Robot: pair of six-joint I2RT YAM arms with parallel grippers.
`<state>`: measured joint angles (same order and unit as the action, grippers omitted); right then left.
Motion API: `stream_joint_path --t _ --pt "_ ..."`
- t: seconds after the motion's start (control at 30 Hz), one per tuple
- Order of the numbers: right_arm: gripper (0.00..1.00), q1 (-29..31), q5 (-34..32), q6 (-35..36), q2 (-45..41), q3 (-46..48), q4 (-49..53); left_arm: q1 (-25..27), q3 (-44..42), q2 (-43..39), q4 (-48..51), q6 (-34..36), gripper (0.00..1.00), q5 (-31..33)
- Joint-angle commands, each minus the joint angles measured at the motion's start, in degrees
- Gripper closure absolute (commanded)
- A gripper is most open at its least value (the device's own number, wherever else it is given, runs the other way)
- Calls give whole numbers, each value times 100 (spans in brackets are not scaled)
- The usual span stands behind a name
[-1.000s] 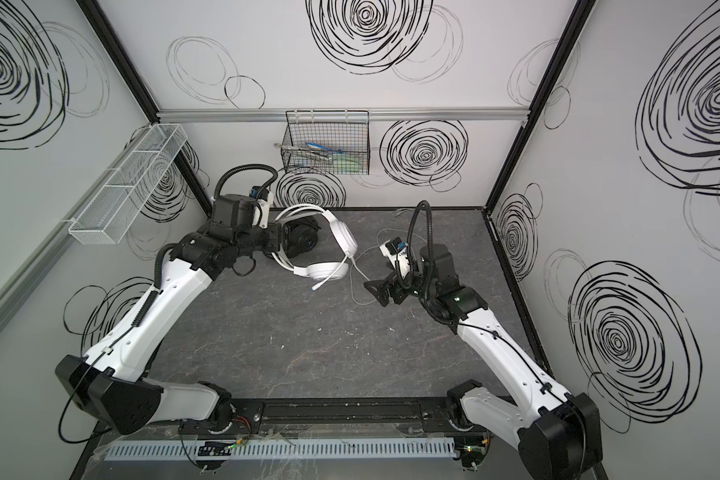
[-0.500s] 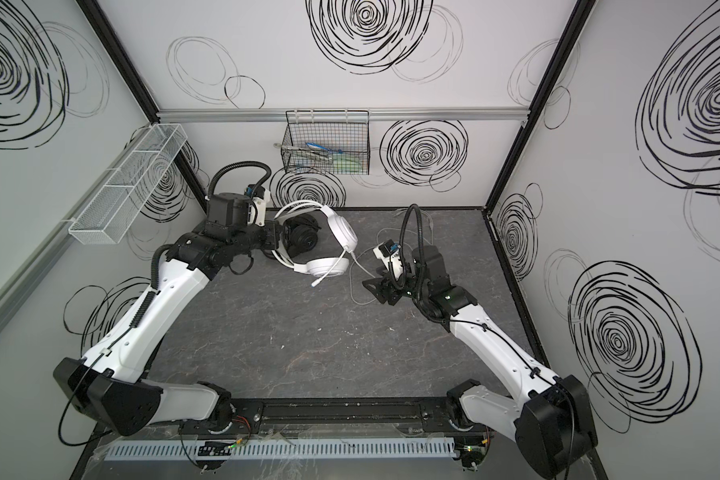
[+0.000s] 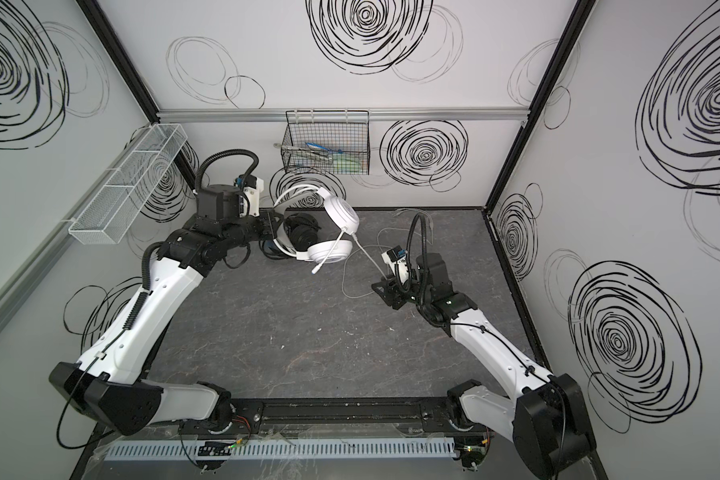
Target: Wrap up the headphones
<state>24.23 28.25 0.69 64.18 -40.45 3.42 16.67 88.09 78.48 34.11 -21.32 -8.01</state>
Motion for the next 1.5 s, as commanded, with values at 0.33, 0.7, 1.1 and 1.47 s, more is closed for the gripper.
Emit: stream_joint_path --t 0.33,0.7,1.1,1.47 --pt "93 -222 -1107 -169 -174 -130 375 -316 212 1 -628 -555 100 -242" --pt "100 359 -3694 1635 -502 -1770 1272 -456 -785 -175 -604 126 100 497" --pt "92 2182 -4551 3661 48 -2976 1285 309 -1162 -201 -664 1238 100 262" --pt "84 2306 -4370 4018 522 -3547 1316 1172 -1869 -611 -872 1823 100 -613"
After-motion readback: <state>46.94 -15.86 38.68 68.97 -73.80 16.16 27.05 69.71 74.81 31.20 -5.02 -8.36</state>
